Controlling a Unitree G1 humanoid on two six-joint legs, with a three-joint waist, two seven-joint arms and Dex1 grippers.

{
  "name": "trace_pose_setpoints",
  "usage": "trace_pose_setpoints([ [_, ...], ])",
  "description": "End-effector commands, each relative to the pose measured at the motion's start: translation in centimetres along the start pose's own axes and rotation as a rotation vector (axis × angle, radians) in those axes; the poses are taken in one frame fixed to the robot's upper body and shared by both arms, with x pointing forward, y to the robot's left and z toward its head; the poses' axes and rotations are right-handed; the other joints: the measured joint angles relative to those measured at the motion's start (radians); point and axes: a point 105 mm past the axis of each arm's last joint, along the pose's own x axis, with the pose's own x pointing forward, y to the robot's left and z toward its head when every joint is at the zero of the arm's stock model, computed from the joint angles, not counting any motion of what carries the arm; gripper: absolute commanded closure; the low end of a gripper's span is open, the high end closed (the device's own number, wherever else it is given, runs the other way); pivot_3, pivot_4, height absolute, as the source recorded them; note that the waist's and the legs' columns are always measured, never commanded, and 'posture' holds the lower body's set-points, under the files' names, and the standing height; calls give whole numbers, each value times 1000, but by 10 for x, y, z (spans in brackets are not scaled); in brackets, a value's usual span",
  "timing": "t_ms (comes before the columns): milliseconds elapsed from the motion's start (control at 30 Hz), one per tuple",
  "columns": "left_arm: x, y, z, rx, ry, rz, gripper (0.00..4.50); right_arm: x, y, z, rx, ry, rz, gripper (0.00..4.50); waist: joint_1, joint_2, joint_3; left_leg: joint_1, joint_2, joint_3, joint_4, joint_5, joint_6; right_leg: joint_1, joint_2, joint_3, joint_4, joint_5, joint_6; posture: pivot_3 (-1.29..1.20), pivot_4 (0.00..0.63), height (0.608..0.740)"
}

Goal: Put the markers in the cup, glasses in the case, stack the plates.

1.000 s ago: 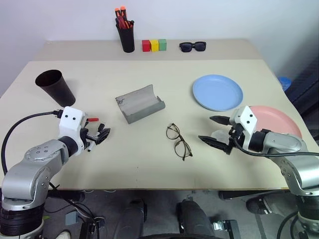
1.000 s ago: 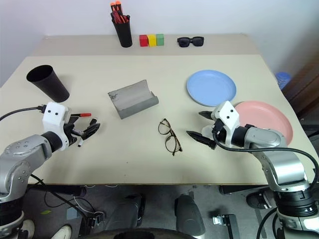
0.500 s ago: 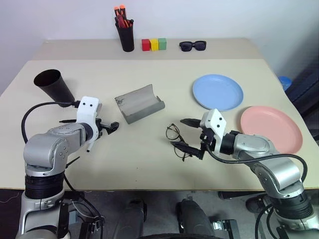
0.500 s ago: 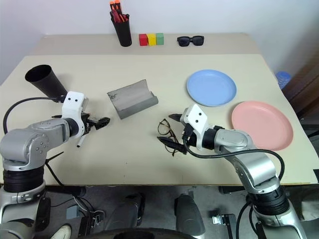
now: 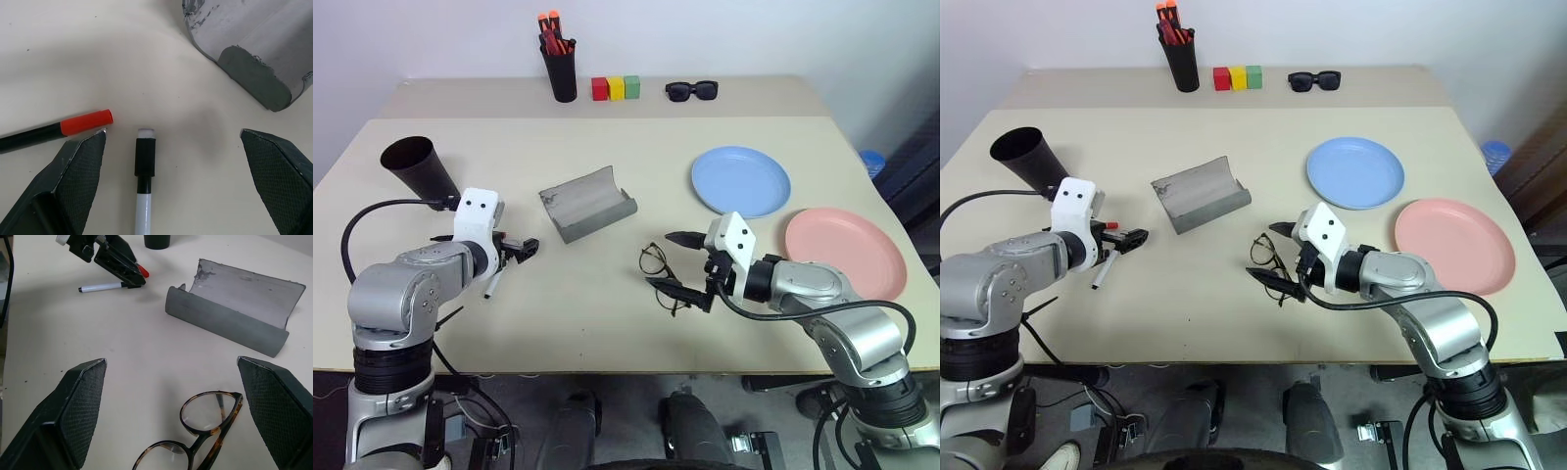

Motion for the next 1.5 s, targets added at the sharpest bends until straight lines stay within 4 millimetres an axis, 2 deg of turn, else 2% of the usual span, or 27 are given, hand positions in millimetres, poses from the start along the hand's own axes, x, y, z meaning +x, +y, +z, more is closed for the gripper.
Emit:
trace_pose_setpoints([
  [33, -24, 36, -10, 3, 24, 132, 0, -1, -6, 5, -42, -9, -9, 159, -12, 0, 0, 0, 0, 0, 0, 0, 0, -1, 0, 0, 0, 0, 0, 0, 150, 740],
  [600, -25, 33, -20, -9, 56, 122, 0, 0, -10, 3, -54, -4, -5, 159, -1, -1, 1, 1, 0, 0, 0, 0, 0, 0, -1, 0, 0, 0, 0, 0, 150, 740],
  [833, -21, 21, -22, -6, 72, 78, 0, 1, -10, 2, -56, -2, -1, 159, 0, -1, 1, 1, 0, 0, 0, 0, 0, 0, -1, 0, 0, 0, 0, 0, 150, 740],
  [1000, -15, 2, -21, 29, 66, 13, 0, 2, -8, 7, -51, -25, 16, 159, 0, -1, 1, 1, 0, 0, 0, 0, 0, 0, -1, 0, 0, 0, 0, 0, 150, 740],
  [1167, -14, 2, -22, 29, 71, 23, 0, 3, -5, 9, -44, -38, 34, 159, -2, -1, 1, 1, 0, 0, 0, 0, 0, 0, 0, 0, 0, 0, 0, 0, 150, 740],
  [1267, -12, 7, -29, 30, 97, 47, 0, 12, 5, 9, -34, -44, 75, 159, -2, -1, 1, 1, 0, 0, -1, 0, 0, 0, 0, 0, 0, 0, 0, 0, 150, 740],
  [1400, -12, 8, -31, 28, 106, 53, 0, 15, 7, 8, -36, -43, 83, 159, -1, -1, 1, 1, 0, 0, -1, 0, 0, 0, 0, 0, 0, 0, 0, 0, 150, 740],
  [1500, -14, 12, -46, 4, 206, 70, 0, 18, 8, 8, -31, -44, 93, 159, 0, -1, 1, 0, 0, 0, 0, 0, 0, 0, -1, 0, 0, 0, 0, 0, 150, 740],
])
